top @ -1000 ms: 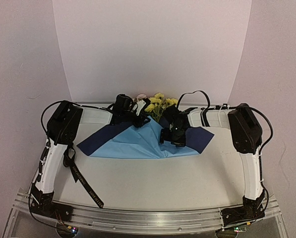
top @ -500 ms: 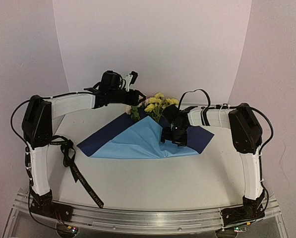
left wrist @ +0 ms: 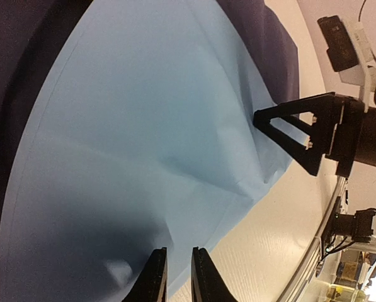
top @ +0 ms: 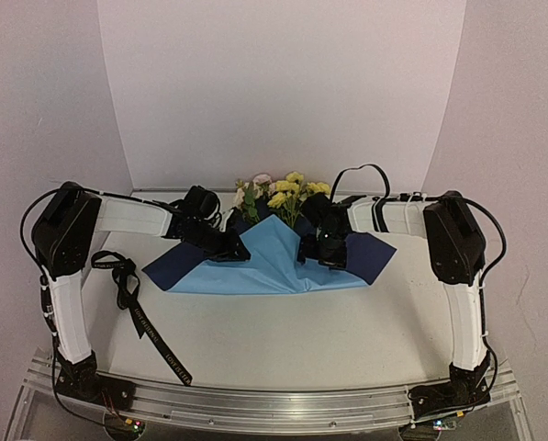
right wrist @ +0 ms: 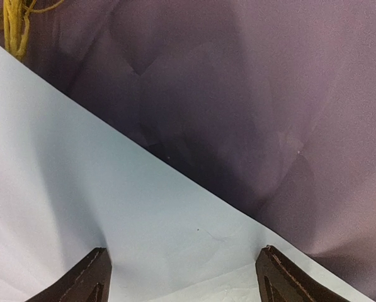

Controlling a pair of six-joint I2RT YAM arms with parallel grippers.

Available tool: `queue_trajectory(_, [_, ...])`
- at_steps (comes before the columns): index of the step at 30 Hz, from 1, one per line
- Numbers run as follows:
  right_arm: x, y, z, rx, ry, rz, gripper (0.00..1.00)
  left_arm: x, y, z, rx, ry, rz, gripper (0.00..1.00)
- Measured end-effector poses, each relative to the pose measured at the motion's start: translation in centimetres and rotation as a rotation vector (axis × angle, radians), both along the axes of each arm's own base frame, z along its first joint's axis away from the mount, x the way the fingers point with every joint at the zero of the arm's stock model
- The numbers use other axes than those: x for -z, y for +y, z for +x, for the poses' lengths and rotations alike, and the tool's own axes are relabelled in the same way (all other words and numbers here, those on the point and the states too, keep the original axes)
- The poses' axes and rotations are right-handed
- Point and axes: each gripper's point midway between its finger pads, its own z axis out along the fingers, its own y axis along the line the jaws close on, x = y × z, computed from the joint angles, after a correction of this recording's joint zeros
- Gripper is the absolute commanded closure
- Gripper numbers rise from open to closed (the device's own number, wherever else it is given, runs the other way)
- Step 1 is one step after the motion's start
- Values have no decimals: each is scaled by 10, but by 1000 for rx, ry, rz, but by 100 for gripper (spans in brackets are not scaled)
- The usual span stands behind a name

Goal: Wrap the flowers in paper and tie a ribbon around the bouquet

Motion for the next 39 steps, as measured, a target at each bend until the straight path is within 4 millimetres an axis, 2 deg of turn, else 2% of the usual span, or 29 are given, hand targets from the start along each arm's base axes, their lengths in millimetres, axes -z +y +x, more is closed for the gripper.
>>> queue_trajectory(3, [-2, 0, 1, 0, -1, 0, 17, 15, 1, -1, -7, 36, 15, 87])
queue_trajectory(9, [-8, 0, 1, 2, -6, 5, 6, 43, 3, 1, -22, 78, 63, 88])
queue_trajectory(14, [-41, -7, -7, 10, -49, 44, 2, 67, 9, -1, -35, 117, 113, 88])
queue_trajectory(18, [-71, -24, -24, 41, -104, 117, 2, 66, 9, 3, -42, 108, 122, 87])
queue_trajectory(20, [-78, -34, -34, 65, -123, 162, 3, 67, 9, 4, -44, 106, 125, 87])
queue_trajectory(23, [-70, -50, -54, 104, -121, 208, 4, 67, 9, 4, -44, 105, 126, 87])
queue_trajectory(27, [-42, -68, -75, 158, -83, 215, 13, 67, 9, 4, -43, 104, 126, 87])
queue_trajectory(29, [-31, -72, -80, 187, -74, 228, 17, 67, 9, 4, -42, 104, 126, 87])
queue_trajectory(31, [-23, -75, -83, 215, -73, 245, 25, 67, 9, 5, -42, 103, 127, 87])
queue_trajectory(33, [-18, -77, -83, 237, -77, 261, 28, 67, 9, 5, -42, 103, 128, 87])
queue_trajectory(39, [-10, -83, -71, 319, -138, 342, 37, 68, 9, 5, -37, 103, 130, 87])
